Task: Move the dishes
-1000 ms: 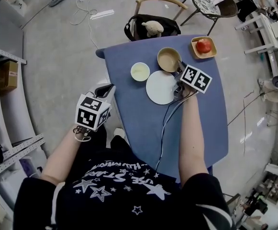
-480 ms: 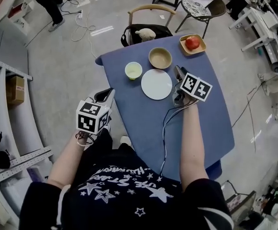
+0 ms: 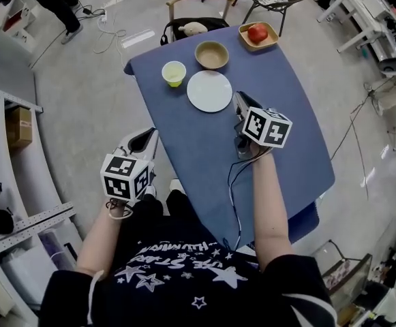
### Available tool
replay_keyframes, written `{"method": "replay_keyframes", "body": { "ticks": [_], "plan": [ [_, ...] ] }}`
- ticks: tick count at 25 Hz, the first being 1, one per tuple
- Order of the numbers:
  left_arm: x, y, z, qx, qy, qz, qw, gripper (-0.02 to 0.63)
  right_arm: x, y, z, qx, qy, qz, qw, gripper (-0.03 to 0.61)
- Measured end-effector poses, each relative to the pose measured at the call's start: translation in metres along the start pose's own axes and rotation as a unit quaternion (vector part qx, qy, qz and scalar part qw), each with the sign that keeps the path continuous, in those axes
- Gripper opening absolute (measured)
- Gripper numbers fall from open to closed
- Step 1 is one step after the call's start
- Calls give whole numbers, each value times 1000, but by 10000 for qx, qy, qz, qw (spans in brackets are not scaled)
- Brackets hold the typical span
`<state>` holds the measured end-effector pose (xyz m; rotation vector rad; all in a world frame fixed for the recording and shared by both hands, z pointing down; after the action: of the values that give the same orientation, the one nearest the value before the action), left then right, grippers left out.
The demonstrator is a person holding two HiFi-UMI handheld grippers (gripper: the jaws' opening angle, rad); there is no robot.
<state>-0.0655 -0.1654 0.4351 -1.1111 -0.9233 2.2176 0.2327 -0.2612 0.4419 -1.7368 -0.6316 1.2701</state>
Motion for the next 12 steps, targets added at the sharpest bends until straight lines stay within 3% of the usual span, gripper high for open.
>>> {"method": "replay_keyframes", "body": {
  "ticks": [3, 12],
  "plan": [
    [9, -12, 1, 10, 45, 6, 10000, 20, 11, -8, 13, 204, 39, 64, 9998, 6],
    [54, -49, 4, 137, -25, -55, 9999, 20, 43, -32, 54, 267, -144, 98, 9995, 5]
  ]
}}
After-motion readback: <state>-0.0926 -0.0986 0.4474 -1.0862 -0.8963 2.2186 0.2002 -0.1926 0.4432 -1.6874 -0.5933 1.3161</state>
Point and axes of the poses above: the fingertips, and each gripper's own axes: x backward along the fingers, z to its left, y out of its top, the point moved 7 cm from there along x, backward along the fingers, and after that the axes turned 15 degrees about x, right-handed, at the moved point
